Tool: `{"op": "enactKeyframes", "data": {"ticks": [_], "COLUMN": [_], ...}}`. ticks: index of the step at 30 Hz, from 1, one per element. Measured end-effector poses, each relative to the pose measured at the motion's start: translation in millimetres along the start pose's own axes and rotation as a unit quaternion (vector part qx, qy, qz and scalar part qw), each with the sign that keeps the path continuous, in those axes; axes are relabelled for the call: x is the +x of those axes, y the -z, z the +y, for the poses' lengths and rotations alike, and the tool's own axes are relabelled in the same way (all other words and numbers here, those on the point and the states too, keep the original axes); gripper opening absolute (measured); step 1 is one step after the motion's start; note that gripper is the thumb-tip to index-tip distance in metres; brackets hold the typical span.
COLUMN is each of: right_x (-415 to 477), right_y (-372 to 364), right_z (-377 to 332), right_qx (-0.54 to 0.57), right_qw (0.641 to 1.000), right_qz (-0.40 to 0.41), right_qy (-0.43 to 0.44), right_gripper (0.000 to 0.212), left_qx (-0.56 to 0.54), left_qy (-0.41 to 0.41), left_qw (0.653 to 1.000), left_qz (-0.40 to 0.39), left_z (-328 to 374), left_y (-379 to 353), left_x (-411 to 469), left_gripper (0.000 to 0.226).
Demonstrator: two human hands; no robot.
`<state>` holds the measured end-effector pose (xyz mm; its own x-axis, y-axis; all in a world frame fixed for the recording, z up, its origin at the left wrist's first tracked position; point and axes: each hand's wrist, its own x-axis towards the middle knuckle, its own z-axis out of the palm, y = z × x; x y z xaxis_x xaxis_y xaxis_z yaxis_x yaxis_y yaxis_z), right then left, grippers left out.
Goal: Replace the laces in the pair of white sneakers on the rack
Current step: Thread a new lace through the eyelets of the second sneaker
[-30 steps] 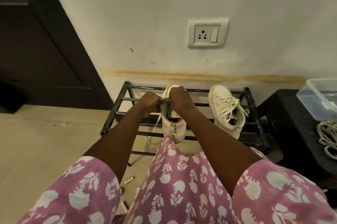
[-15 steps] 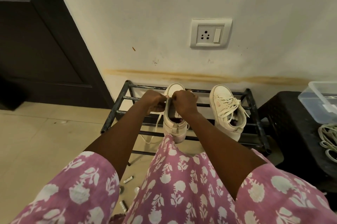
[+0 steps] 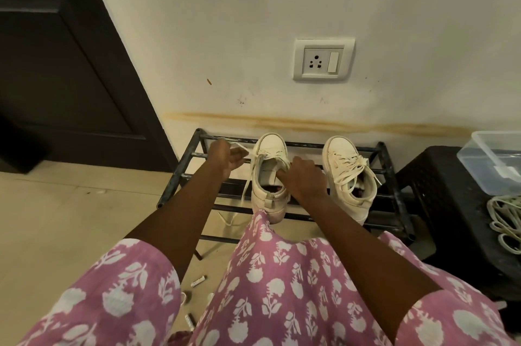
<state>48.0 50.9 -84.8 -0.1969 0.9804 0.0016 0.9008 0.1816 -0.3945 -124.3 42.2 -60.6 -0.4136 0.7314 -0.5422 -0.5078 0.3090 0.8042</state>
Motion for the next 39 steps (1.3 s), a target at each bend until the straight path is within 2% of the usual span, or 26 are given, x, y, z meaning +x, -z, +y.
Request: {"op": "enactKeyframes", "data": {"ticks": [2, 3, 4, 5, 6, 7, 8, 9, 10, 12, 13, 15, 17, 19, 20, 21, 23, 26, 27, 30, 31, 33, 39], "right_x": [-1.6, -2.4, -3.1, -3.3, -3.7, -3.8, -4.1, -4.2, -5.3, -6.2, -5.5, -5.4, -4.6, -4.3, -4.4, -3.7, -3.7, -4.5, -4.7, -3.7, -3.3, -3.0, -3.0], "right_y": [2.0, 2.4, 2.4, 2.0, 1.1, 0.6, -0.6, -2.1, -3.0, -4.5, -5.5, -6.3, -7.8, -9.5, -10.3, -11.0, -10.9, -11.7, -11.7, -12.3, -12.6, -12.2, -14.6], "right_z": [2.1, 2.2, 1.6, 1.2, 0.7, 0.9, 0.5, 0.6, 0.5, 1.6, 3.5, 5.6, 7.8, 8.4, 8.2, 8.2, 7.9, 8.1, 8.0, 10.2, 11.0, 12.3, 10.0], "right_qx": [0.005, 0.004, -0.003, -0.011, -0.017, -0.024, -0.033, -0.050, -0.062, -0.078, -0.070, -0.053, -0.040, -0.028, -0.019, -0.012, -0.002, 0.000, 0.006, 0.012, 0.009, 0.013, 0.018], "right_qw": [1.000, 1.000, 1.000, 1.000, 0.999, 0.999, 0.999, 0.997, 0.996, 0.994, 0.995, 0.997, 0.998, 0.998, 0.999, 0.999, 0.999, 0.999, 0.999, 0.999, 0.999, 0.999, 0.999], "right_qz": [-0.011, -0.011, -0.012, -0.016, -0.019, -0.019, -0.018, -0.015, -0.017, -0.010, -0.005, 0.002, 0.004, 0.003, 0.004, 0.007, 0.010, 0.010, 0.008, 0.003, 0.003, 0.004, 0.017], "right_qy": [0.005, 0.011, 0.017, 0.024, 0.029, 0.032, 0.037, 0.048, 0.058, 0.074, 0.070, 0.057, 0.050, 0.051, 0.051, 0.049, 0.040, 0.046, 0.047, 0.045, 0.044, 0.036, 0.035], "right_gripper": [0.042, 0.040, 0.037, 0.034, 0.031, 0.029, 0.028, 0.028, 0.028, 0.027, 0.027, 0.027, 0.028, 0.029, 0.029, 0.029, 0.029, 0.028, 0.027, 0.026, 0.026, 0.027, 0.028], "left_qx": [-0.112, -0.107, -0.048, 0.064, 0.215, 0.369, 0.497, 0.579, 0.619, 0.657, 0.693, 0.789, 0.859, 0.884, 0.883, 0.877, 0.857, 0.825, 0.806, 0.676, 0.635, 0.594, 0.500], "left_qy": [0.013, 0.019, 0.012, -0.014, -0.057, -0.111, -0.158, -0.183, -0.186, -0.173, -0.162, -0.141, -0.134, -0.119, -0.103, -0.089, -0.067, -0.100, -0.130, -0.221, -0.237, -0.256, -0.258], "left_qw": [0.993, 0.994, 0.999, 0.998, 0.975, 0.922, 0.853, 0.793, 0.762, 0.732, 0.701, 0.598, 0.489, 0.422, 0.415, 0.422, 0.461, 0.523, 0.555, 0.702, 0.734, 0.761, 0.827], "left_qz": [-0.022, -0.017, -0.008, -0.004, -0.008, -0.022, -0.036, -0.048, -0.054, -0.049, -0.035, 0.014, 0.077, 0.159, 0.192, 0.213, 0.222, 0.191, 0.159, -0.015, -0.049, -0.049, 0.023], "left_z": [1.7, 1.0, -0.3, -1.5, -2.5, -4.6, -5.7, -6.0, -5.5, -1.5, 0.3, 4.9, 8.2, 10.0, 10.1, 8.8, 4.3, -4.0, -6.2, -12.8, -15.4, -20.0, -33.5], "left_y": [5.0, 6.3, 6.8, 7.7, 9.5, 11.0, 13.3, 14.8, 16.8, 21.7, 24.7, 35.8, 55.2, 77.7, 87.0, 91.9, 90.4, 64.0, 51.1, 4.8, -9.1, -27.1, -26.1], "left_x": [3.7, 4.8, 3.6, 1.8, 0.9, 1.5, 3.5, 4.1, 5.0, 6.8, 9.3, 12.3, 12.4, 10.4, 10.0, 9.9, 12.0, 14.4, 15.9, 9.8, 5.4, 0.5, 1.2], "left_gripper": [0.032, 0.032, 0.030, 0.028, 0.025, 0.026, 0.033, 0.037, 0.037, 0.035, 0.035, 0.033, 0.020, 0.015, 0.015, 0.016, 0.018, 0.027, 0.030, 0.037, 0.036, 0.032, 0.025]}}
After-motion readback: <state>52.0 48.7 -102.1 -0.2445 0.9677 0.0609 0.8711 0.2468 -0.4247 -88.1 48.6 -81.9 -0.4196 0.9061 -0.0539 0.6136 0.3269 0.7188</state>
